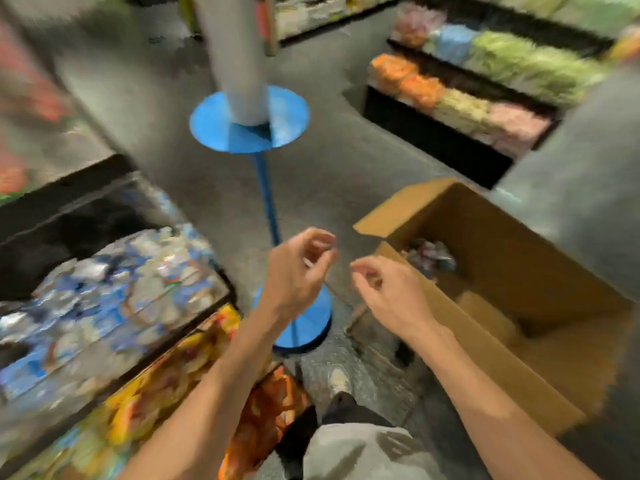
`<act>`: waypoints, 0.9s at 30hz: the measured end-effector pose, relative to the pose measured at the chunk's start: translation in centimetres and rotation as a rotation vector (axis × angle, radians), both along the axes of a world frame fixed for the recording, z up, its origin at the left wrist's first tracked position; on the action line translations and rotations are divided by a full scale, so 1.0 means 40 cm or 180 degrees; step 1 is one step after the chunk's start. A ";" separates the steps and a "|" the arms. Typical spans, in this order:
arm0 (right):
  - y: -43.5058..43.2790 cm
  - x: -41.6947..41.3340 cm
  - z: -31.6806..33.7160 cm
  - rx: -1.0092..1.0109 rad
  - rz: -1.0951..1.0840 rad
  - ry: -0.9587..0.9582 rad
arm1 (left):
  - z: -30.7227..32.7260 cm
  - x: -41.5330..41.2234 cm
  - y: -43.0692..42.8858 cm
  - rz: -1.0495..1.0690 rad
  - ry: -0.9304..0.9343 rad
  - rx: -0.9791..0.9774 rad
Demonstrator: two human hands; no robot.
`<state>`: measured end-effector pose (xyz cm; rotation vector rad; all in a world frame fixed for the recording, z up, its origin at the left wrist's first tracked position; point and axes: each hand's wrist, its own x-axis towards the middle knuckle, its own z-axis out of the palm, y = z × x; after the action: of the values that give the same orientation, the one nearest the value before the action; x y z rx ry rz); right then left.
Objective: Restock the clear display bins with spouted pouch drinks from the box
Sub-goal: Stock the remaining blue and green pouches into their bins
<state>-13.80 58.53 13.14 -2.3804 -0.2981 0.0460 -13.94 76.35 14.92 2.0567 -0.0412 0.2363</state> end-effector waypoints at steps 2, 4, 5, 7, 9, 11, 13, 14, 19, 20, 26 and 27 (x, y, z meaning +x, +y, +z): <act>-0.128 -0.024 -0.033 0.0013 -0.0486 0.0277 | -0.043 0.052 -0.129 -0.0590 0.0198 0.0093; -0.239 -0.033 -0.075 -0.0016 -0.0918 0.0469 | -0.092 0.107 -0.250 -0.1108 0.0437 0.0428; -0.290 -0.031 -0.095 -0.0052 -0.1105 0.0551 | -0.117 0.136 -0.308 -0.1373 0.0561 0.0605; -0.378 -0.011 -0.141 -0.0103 -0.1409 0.0738 | -0.167 0.197 -0.417 -0.1824 0.0799 0.0999; -0.458 0.028 -0.204 -0.0093 -0.1667 0.0973 | -0.229 0.270 -0.514 -0.2060 0.0947 0.1454; -0.530 0.081 -0.280 -0.0016 -0.1875 0.1252 | -0.295 0.353 -0.590 -0.2160 0.1203 0.1774; -0.588 0.142 -0.366 0.0036 -0.1954 0.1617 | -0.369 0.437 -0.644 -0.2248 0.1448 0.1995; -0.610 0.173 -0.408 0.0024 -0.1964 0.1837 | -0.405 0.478 -0.667 -0.2294 0.1586 0.2115; -0.658 0.282 -0.634 0.0052 -0.1915 0.2966 | -0.604 0.631 -0.712 -0.2318 0.2302 0.2620; -0.660 0.298 -0.673 0.0089 -0.1935 0.3167 | -0.637 0.650 -0.716 -0.2352 0.2418 0.2694; -0.633 0.369 -0.846 0.0105 -0.1511 0.3742 | -0.823 0.703 -0.721 -0.3239 0.3064 0.3929; -0.625 0.375 -0.866 -0.0002 -0.1306 0.3740 | -0.850 0.706 -0.718 -0.3311 0.2938 0.4298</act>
<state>1.22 33.55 -21.51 -1.9675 0.7293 1.1685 14.31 47.64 -19.07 2.8152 -0.8496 -1.7969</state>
